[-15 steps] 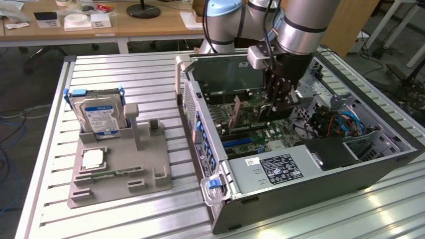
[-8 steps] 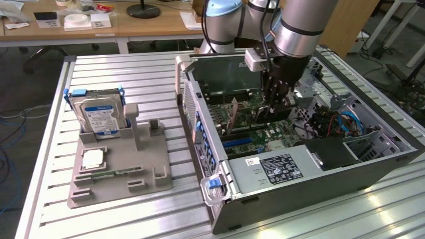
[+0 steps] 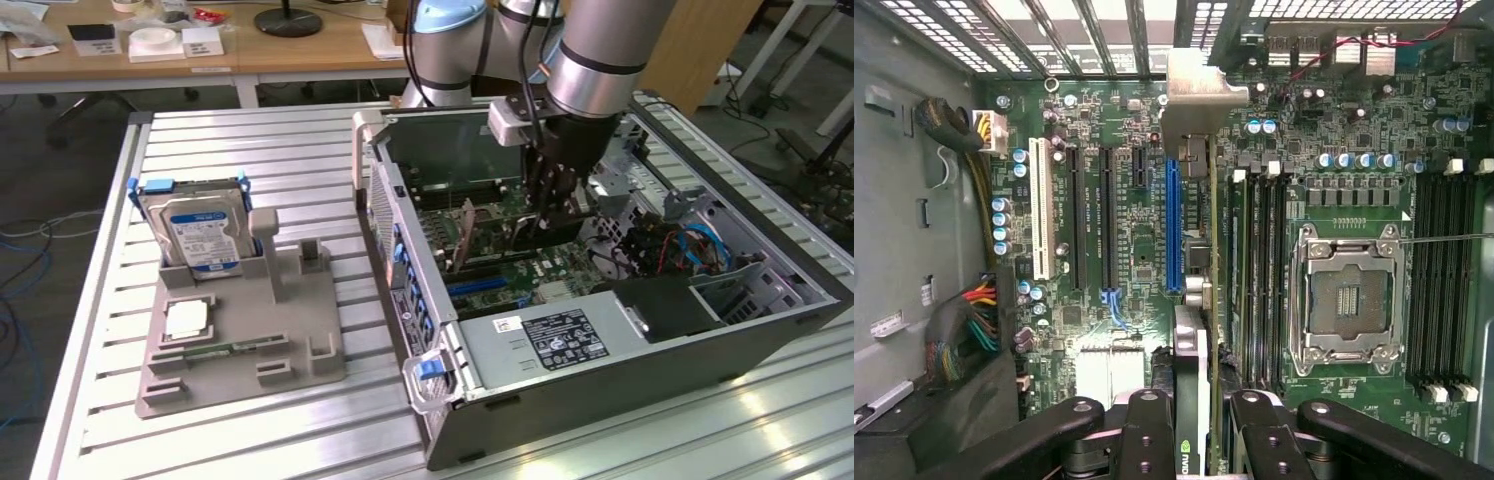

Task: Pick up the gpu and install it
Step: 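Insert the gpu into the slot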

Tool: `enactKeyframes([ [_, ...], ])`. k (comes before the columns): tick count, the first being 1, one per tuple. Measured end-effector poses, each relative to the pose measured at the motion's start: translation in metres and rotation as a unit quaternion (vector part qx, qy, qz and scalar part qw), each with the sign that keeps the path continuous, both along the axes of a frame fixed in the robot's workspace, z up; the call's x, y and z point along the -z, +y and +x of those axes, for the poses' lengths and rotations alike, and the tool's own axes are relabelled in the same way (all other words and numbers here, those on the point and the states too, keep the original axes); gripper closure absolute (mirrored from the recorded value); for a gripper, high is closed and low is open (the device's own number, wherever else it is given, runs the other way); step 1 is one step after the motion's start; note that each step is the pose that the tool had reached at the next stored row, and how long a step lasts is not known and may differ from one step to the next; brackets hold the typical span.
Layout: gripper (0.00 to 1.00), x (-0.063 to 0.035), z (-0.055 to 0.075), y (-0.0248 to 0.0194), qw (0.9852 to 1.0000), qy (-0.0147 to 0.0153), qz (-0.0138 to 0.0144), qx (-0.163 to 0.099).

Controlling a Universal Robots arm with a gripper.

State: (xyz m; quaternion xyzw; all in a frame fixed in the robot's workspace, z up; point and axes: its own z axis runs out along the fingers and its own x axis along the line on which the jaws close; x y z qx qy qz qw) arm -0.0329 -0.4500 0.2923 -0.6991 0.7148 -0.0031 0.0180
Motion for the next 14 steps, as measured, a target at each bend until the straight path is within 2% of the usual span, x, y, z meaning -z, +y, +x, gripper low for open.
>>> enactKeyframes([
  [3, 0.73, 0.0001, 0.0000, 0.0001, 1.0000, 0.0003, -0.0007, 0.000],
  [7, 0.73, 0.0000, 0.0001, 0.0001, 1.0000, 0.0034, -0.0008, 0.000],
  [10, 0.73, 0.0002, 0.0001, -0.0002, 1.0000, 0.0034, -0.0007, 0.000],
  [14, 0.73, 0.0001, 0.0001, -0.0034, 1.0000, 0.0034, -0.0007, 0.000],
])
